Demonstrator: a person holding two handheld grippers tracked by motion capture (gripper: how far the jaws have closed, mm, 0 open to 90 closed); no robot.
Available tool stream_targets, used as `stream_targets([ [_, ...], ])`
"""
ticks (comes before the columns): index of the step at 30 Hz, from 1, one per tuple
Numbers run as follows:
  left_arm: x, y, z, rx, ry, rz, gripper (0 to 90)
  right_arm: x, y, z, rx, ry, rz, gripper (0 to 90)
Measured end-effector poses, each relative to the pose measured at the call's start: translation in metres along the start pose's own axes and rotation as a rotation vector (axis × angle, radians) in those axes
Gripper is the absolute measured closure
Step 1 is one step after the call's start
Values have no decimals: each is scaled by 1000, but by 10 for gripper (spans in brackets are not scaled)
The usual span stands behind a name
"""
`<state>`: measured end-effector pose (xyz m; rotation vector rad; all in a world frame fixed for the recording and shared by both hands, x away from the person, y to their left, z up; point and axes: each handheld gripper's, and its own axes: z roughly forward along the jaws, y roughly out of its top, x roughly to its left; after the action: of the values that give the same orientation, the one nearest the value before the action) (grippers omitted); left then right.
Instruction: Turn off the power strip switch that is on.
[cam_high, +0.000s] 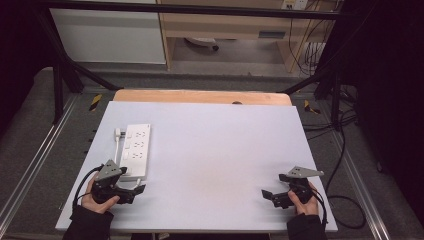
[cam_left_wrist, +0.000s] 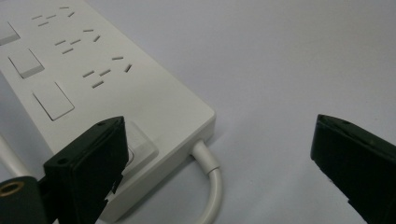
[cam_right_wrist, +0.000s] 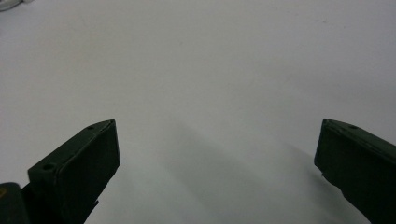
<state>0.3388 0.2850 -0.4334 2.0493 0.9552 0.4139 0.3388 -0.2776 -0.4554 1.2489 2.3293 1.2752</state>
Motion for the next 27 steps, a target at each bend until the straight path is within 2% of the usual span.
stream_targets([
  [27,7,1,-7,5,21,-16,39,0,0,0,3,-5,-4,6],
])
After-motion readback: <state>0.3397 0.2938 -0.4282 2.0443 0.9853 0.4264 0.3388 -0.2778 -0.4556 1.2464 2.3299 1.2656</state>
